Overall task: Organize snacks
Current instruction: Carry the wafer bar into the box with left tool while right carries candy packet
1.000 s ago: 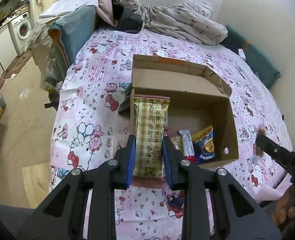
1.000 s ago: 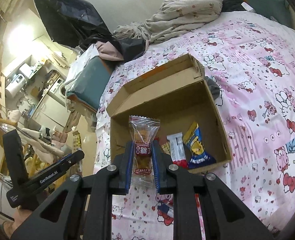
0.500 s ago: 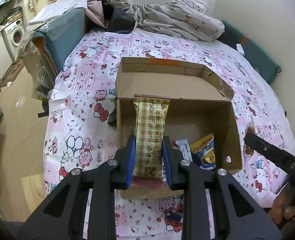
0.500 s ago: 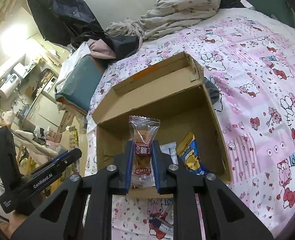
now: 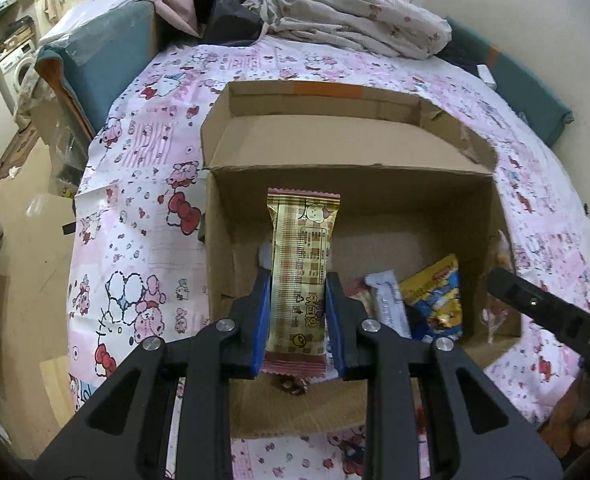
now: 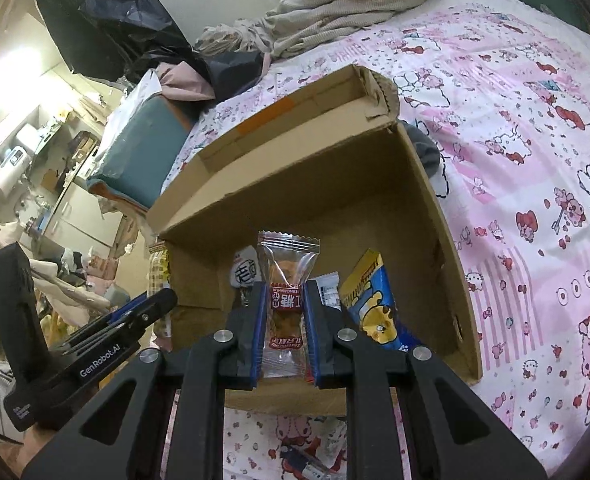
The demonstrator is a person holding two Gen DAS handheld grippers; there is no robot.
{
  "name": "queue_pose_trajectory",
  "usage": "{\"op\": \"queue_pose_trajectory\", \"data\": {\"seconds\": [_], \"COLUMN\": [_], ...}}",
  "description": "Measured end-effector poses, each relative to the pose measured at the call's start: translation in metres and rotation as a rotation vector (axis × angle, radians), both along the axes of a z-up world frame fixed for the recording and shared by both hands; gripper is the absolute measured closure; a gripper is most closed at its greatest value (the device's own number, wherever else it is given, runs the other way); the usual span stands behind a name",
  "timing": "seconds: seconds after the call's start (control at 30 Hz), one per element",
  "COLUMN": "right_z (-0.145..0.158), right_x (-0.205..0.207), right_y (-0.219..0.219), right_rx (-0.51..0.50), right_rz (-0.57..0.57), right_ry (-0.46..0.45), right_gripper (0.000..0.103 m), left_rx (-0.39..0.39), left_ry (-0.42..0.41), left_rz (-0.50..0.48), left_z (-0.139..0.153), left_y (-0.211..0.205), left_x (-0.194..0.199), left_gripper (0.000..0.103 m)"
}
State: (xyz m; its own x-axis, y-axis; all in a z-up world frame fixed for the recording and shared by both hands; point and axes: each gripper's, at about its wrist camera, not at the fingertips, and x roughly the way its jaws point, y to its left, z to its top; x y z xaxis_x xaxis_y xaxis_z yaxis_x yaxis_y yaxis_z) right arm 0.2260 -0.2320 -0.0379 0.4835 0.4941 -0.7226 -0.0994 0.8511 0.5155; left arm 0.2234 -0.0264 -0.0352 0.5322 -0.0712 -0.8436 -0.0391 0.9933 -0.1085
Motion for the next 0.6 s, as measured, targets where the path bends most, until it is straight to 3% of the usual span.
{"op": "queue_pose_trajectory", "data": {"seconds": [0.3, 0.6], "right_z": [-0.024, -0.036], "right_x": [0.009, 0.015], "right_y": [0.0, 0.003], "right_rx": [-0.009, -0.018], "right_rz": [0.002, 0.01], "right_ry": [0.062, 0.11], "right_gripper": [0.084, 0.084], "left_rx": [-0.03, 0.016], "left_ry": [-0.02, -0.045], "left_rz": [-0.004, -0.047], "left_z": [-0.011, -0.014], "left_y": [0.001, -0.011], "left_x": [0.006, 0.005], "left_gripper": [0.081, 0.081]}}
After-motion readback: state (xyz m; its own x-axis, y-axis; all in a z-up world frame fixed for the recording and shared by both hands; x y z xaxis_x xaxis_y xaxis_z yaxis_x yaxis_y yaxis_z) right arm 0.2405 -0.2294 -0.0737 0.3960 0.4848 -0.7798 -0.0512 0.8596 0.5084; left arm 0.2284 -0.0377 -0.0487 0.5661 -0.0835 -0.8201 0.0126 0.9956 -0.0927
